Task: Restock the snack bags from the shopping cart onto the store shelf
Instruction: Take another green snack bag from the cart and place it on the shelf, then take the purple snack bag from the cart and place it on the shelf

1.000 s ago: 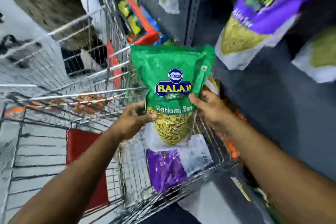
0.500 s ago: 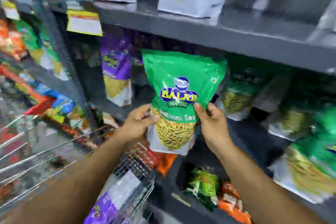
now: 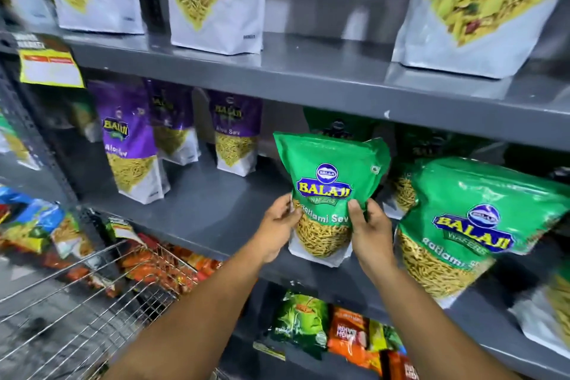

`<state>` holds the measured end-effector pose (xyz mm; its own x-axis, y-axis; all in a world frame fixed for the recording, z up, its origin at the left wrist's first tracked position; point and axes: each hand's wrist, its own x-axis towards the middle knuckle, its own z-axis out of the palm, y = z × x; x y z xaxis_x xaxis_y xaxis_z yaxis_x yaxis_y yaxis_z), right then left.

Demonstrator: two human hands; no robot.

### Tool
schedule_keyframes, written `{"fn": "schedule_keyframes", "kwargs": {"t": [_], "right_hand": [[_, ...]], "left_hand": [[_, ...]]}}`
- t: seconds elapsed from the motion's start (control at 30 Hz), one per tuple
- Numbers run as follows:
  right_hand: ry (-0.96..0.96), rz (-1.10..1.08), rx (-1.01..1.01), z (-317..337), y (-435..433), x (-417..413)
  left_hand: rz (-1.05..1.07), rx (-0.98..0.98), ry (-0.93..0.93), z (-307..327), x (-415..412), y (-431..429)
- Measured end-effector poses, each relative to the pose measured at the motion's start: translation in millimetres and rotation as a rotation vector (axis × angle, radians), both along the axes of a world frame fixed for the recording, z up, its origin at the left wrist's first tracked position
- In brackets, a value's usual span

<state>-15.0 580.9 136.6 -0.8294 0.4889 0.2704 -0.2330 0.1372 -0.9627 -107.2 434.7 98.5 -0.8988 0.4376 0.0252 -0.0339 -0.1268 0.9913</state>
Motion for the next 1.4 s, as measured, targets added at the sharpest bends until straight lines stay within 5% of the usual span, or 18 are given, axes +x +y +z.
{"fn": "schedule_keyframes", "kwargs": {"t": [0.27,0.37,0.6,0.73,0.87,1.03,1.3,1.4], "right_hand": [[-0.106,-0.305,0.049,-59.0,-30.3,26.1],[-0.236,-0.352,0.257,-82.8,-59.3,40.4],[-0.168,0.493,0.555,-77.2,-184.1,25.2],[-0.295,0.838,0.705,-98.4,-261.5,-22.0],[-0.444,1.128,1.029,-138.5,-315.1,-55.9],[-0.761,1.461,1.375,-198.8,-351.3,-73.1],[-0.873,1.704,1.5,-240.3,-366.0,-65.1],[-0.846,1.712,1.45,-246.9,-364.9,-73.6]], "left_hand": [[0.321,-0.294,0.232,-6.0,2.6,-96.1],[0.457,-0.413,0.294,-12.4,8.8,-186.3],[0.503,-0.771,-0.049,-86.0,49.1,-370.5],[0.432,-1.063,-0.232,-144.8,85.6,-423.4],[0.126,-1.244,-0.328,-202.0,109.7,-426.3],[0.072,-1.194,-0.497,-268.3,95.4,-426.3],[0.042,-1.039,-0.602,-316.1,23.4,-405.9],[-0.118,-1.121,-0.494,-308.9,6.8,-403.3]]}}
